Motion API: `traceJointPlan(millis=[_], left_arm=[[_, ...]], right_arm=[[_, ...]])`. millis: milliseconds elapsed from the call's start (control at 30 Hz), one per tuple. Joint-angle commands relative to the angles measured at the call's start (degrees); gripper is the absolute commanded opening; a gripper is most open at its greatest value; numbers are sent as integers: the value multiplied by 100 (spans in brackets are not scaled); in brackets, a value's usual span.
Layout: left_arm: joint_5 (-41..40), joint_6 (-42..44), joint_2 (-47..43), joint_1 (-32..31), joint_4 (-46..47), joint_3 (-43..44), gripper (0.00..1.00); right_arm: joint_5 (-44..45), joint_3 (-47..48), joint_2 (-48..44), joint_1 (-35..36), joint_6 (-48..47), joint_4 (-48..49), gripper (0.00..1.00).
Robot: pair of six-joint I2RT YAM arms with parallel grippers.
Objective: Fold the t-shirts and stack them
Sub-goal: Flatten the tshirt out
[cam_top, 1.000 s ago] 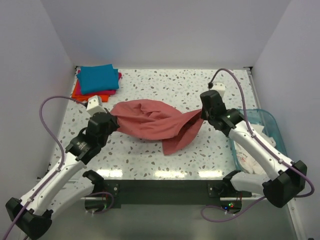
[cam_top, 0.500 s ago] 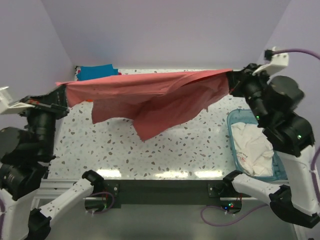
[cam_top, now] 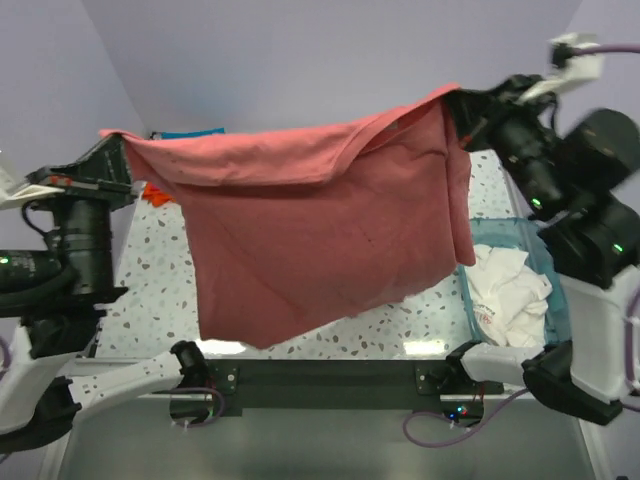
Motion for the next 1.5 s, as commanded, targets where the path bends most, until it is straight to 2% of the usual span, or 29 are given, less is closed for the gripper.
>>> traceJointPlan(millis=[0, 100, 133, 167, 200, 233, 267, 333, 400, 433, 467, 500, 533, 567, 600, 633, 667, 700, 733, 800, 867, 900, 1000, 1033, 1100, 1133, 1233, 1333, 1467], left_arm=[[-1190, 2678, 356, -479, 3658, -875, 0], [-962, 3672, 918, -340, 4966, -1184, 0], [-578, 3466, 1303, -104, 4762, -1167, 0], [-192, 2829, 1515, 830, 4003, -775, 0], [439, 778, 1761, 1509, 2037, -519, 0], [1219, -139, 2251, 2238, 1635, -403, 0], [2593, -1157, 2543, 3272, 1439, -332, 0], [3734, -1623, 3654, 3851, 1349, -139, 0], [4309, -1852, 4597, 4266, 1333, 527, 0], [4869, -1940, 5725, 4363, 1149, 965, 0], [5153, -2106, 6345, 4512, 669, 2048, 0], [5365, -2186, 7578, 4557, 333, 2686, 0], [6011, -2257, 8226, 4583, 69, 3362, 2], [6287, -2440, 8876, 4609, -256, 4961, 7], [6420, -2546, 9944, 4610, -868, 5743, 16], [6682, -2678, 10251, 4601, -1005, 6299, 39], [6763, -2914, 10367, 4601, -997, 6435, 48], [6799, -2969, 10290, 4592, -640, 6053, 53], [6747, -3013, 9715, 4583, -289, 4692, 62], [6598, -3119, 8983, 4548, 827, 3366, 71], [6352, -3136, 8191, 4461, 910, 2352, 77], [6099, -3128, 7675, 4399, 919, 2027, 77], [5194, -3232, 6507, 4004, 569, 744, 77], [4556, -3320, 6188, 3873, 550, -25, 76], [3867, -3706, 5215, 3399, 313, -863, 69], [3385, -3855, 4904, 3075, 330, -1694, 68], [2626, -4426, 3866, 2459, 41, -2963, 61], [2161, -4848, 3119, 1766, -486, -3869, 58], [1729, -5577, 2564, 850, -1486, -4575, 54]], right_arm=[[-44, -364, 948, -37, -217, 141, 0], [70, -829, 1572, -37, -217, 404, 0], [227, -926, 1904, -55, -244, 476, 0], [281, -1084, 2056, -72, -235, 528, 0], [299, -1137, 2249, -116, -226, 625, 0], [325, -1182, 2390, -230, -174, 669, 0], [273, -1243, 2704, -318, -121, 713, 0], [141, -1226, 3005, -677, 123, 766, 0], [0, -1069, 3576, -933, 300, 627, 0], [9, -876, 3821, -1186, 510, 521, 0], [-61, -770, 4215, -1328, 625, 337, 0], [-148, -708, 4437, -1599, 844, 283, 0], [-193, -673, 4604, -1724, 959, 248, 0], [-237, -655, 4763, -1838, 1065, 230, 0], [-446, -637, 5112, -2065, 1240, 221, 0], [-561, -620, 5264, -2146, 1276, 204, 0], [-641, -541, 5430, -2216, 1303, 178, 0], [-694, -532, 5650, -2261, 1312, 195, 0], [-729, -532, 5748, -2331, 1312, 221, 0], [-773, -566, 5880, -2401, 1338, 300, 14], [-817, -567, 5986, -2498, 1365, 240, 29], [-600, -575, 5942, -2507, 1321, 204, 48], [-264, -795, 5706, -2507, 1303, 46, 71], [-107, -1004, 5600, -2516, 1312, 19, 73], [0, -1382, 5082, -2498, 1338, 159, 75], [18, -1863, 4846, -2490, 1356, 212, 75], [70, -3109, 3923, -2349, 1373, 686, 74], [36, -4174, 3166, -2121, 1426, 1152, 69], [-44, -4855, 2708, -1673, 1409, 1574, 66]])
